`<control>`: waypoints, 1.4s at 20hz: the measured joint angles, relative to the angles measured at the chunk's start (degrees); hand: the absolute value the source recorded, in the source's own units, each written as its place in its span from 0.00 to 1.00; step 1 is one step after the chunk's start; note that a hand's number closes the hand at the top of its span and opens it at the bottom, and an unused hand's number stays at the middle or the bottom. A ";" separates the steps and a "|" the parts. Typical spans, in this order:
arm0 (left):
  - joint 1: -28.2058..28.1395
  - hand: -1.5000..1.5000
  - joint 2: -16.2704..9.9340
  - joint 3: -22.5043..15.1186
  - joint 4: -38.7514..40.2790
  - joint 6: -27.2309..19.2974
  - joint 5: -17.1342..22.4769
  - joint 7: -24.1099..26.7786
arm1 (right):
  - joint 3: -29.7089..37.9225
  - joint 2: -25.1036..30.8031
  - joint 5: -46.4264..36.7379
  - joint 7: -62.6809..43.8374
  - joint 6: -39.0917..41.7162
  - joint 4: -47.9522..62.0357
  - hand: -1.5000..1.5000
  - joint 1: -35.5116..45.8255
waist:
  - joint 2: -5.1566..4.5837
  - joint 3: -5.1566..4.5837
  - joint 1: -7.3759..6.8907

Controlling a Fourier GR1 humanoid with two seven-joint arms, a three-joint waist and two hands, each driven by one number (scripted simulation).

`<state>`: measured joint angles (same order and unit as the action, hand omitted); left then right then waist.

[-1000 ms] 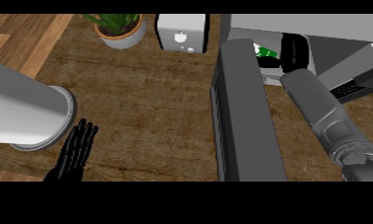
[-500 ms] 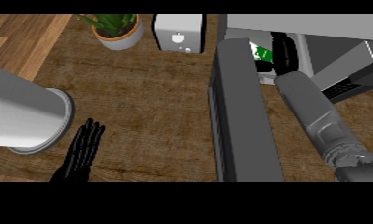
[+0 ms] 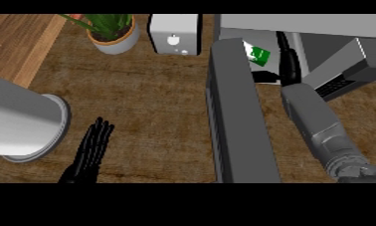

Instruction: Pick up the milk, place it into the microwave and close the microwave

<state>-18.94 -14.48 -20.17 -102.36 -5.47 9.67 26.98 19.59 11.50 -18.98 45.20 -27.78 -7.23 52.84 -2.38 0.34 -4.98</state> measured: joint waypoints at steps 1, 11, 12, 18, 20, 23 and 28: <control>-0.17 0.00 -0.06 -0.21 -0.80 -0.07 -0.07 -0.46 | 0.46 0.12 0.47 0.71 0.91 0.04 0.00 -0.67 | 0.10 0.00 0.10; 1.20 0.00 1.54 -2.16 -0.44 -1.08 -2.38 -1.98 | 3.27 -0.64 3.86 8.31 10.19 -0.02 0.00 -8.27 | 1.01 -0.10 1.98; 1.92 0.00 1.73 -2.00 0.12 -1.09 -2.44 -2.27 | 3.31 -0.71 4.02 8.87 11.62 0.06 0.00 -8.89 | 1.05 -0.10 2.13; 2.67 0.00 3.17 -3.17 0.01 -2.41 -4.27 -3.85 | 3.28 -1.14 5.04 11.89 19.01 -0.39 0.00 -13.59 | 1.60 -0.17 3.16; 2.55 0.00 3.05 -3.01 -0.15 -2.03 -4.14 -3.89 | 3.31 -0.98 5.50 13.12 21.27 -0.81 0.00 -15.48 | 1.72 -0.19 3.38; 4.14 0.00 3.66 -2.66 0.15 -1.74 -3.67 -5.09 | 3.77 -1.12 6.75 14.15 25.62 -1.52 0.00 -17.78 | 1.90 -0.22 3.89; 3.58 1.00 3.13 -4.57 0.94 1.24 -2.74 -5.47 | 3.87 -1.85 8.62 15.29 32.83 -4.03 0.00 -22.27 | 2.31 -0.29 4.90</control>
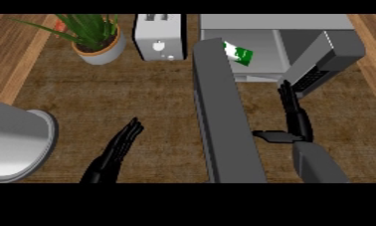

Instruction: Pick up the milk, place it into the microwave and close the microwave

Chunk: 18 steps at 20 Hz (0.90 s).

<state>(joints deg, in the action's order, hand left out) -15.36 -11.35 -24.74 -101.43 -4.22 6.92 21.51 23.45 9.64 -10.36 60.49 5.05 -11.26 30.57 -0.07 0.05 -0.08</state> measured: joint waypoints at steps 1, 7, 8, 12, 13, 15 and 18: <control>0.28 1.00 -0.07 -0.52 0.56 0.44 -0.34 -0.14 | -0.08 0.20 0.30 -0.09 1.00 -0.71 0.00 -0.65 | 0.03 0.01 0.07; 2.32 1.00 -0.53 -2.38 2.84 -0.01 -4.61 -2.89 | -1.03 0.47 2.40 -1.20 4.77 -6.76 0.00 -5.81 | 0.30 -0.02 0.81; 2.44 1.00 -1.00 -2.67 3.42 0.32 -5.22 -3.03 | -1.28 0.55 2.72 -1.25 5.22 -8.02 0.00 -7.02 | 0.35 -0.05 0.96; 5.73 1.00 -1.72 -4.45 6.50 0.67 -9.53 -4.87 | -2.41 1.07 4.13 -2.50 7.08 -13.55 0.00 -10.20 | 0.48 -0.10 1.61; 6.40 1.00 -1.50 -5.57 7.60 0.55 -11.11 -5.07 | -2.49 1.73 4.68 -3.22 7.78 -14.88 0.00 -10.64 | 0.48 -0.10 1.69; 8.62 1.00 -0.60 -7.17 10.38 0.55 -13.52 -5.90 | -3.24 2.08 5.43 -4.01 8.88 -17.89 0.00 -12.77 | 0.51 -0.15 2.13; 10.34 1.00 0.11 -9.46 13.27 1.62 -15.59 -6.85 | -3.91 3.40 7.40 -5.75 11.04 -23.54 0.00 -16.26 | 0.58 -0.19 2.40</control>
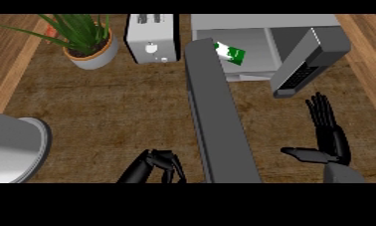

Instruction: Pick up the milk, place it into the microwave and close the microwave

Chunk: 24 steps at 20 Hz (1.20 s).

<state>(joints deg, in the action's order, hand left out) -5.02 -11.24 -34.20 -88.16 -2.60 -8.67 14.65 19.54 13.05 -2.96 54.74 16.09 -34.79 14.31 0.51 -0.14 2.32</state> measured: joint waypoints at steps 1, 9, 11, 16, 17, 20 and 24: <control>0.92 1.00 0.78 -0.68 1.50 0.35 -0.48 -0.05 | -0.33 -0.05 0.68 -0.59 0.52 -2.06 0.00 -1.16 | -0.01 -0.02 0.04; 9.61 1.00 8.61 -4.71 13.91 -0.94 -1.82 0.57 | -2.65 -0.15 7.47 -7.56 4.78 -21.89 0.00 -12.09 | -0.19 -0.04 0.07; 11.97 1.00 9.55 -7.22 16.19 -3.42 -0.87 0.08 | -3.27 -0.05 9.39 -9.62 6.20 -26.94 0.00 -14.99 | -0.23 -0.03 0.17; 20.00 1.00 10.54 -13.44 22.46 -9.85 5.72 -0.50 | -4.74 0.68 13.98 -14.19 9.42 -37.14 0.00 -19.27 | -0.53 -0.08 1.33; 21.30 1.00 10.62 -14.92 23.29 -11.53 7.04 -0.70 | -4.87 1.22 14.90 -15.16 10.18 -38.71 0.00 -19.94 | -0.59 -0.09 1.68; 26.29 1.00 10.75 -17.59 26.12 -15.01 10.18 -1.20 | -5.82 2.20 16.74 -17.90 11.56 -43.29 0.00 -20.87 | -0.83 -0.14 3.03; 31.98 1.00 10.73 -19.69 28.45 -18.70 14.87 -2.52 | -6.98 3.32 18.65 -20.52 13.10 -47.86 0.00 -21.96 | -1.25 -0.17 5.16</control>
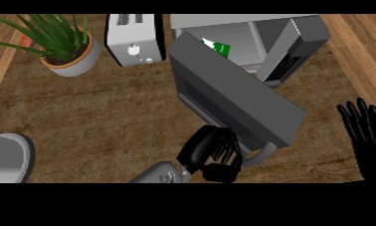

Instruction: Pick up the milk, place it into the microwave and close the microwave

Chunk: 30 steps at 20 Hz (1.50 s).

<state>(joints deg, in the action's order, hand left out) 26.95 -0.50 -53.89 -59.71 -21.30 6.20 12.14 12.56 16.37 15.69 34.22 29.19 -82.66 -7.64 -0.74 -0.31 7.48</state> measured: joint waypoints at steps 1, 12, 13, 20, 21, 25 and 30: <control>1.05 1.00 0.02 -0.48 0.45 -0.84 1.20 -0.27 | -0.17 0.30 0.49 -0.67 0.28 -0.73 0.00 0.13 | -0.14 -0.01 0.45; 9.82 0.00 0.28 4.41 1.02 -10.46 12.77 5.14 | -0.74 2.60 4.76 -4.34 2.04 -7.25 0.00 2.09 | -1.67 -0.32 5.88; 10.63 0.00 0.31 4.86 1.23 -11.10 13.61 5.71 | -0.64 2.82 5.39 -4.62 2.33 -7.45 0.00 2.30 | -1.83 -0.30 6.43; 15.70 0.00 0.45 6.87 4.09 -14.46 18.53 9.02 | -0.67 4.03 8.85 -6.79 3.72 -8.99 0.00 4.44 | -2.88 -0.19 9.32; 16.44 0.00 0.47 7.20 4.63 -14.72 19.14 9.47 | -0.67 4.22 9.33 -7.06 3.96 -9.14 0.00 4.65 | -3.01 -0.17 9.69; 19.27 0.00 0.50 8.07 6.55 -15.68 21.44 10.88 | -0.73 4.98 11.25 -8.14 4.88 -9.55 0.00 5.90 | -3.52 -0.09 11.04; 22.03 0.00 0.48 8.56 8.50 -16.31 24.00 12.36 | -0.97 6.14 13.70 -9.64 6.17 -10.02 0.00 7.64 | -4.00 -0.01 12.42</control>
<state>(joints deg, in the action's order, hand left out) 48.98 -0.02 -45.33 -51.22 -37.62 30.20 24.50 11.60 22.51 29.38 24.58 35.36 -92.68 -0.01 -4.74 -0.32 19.89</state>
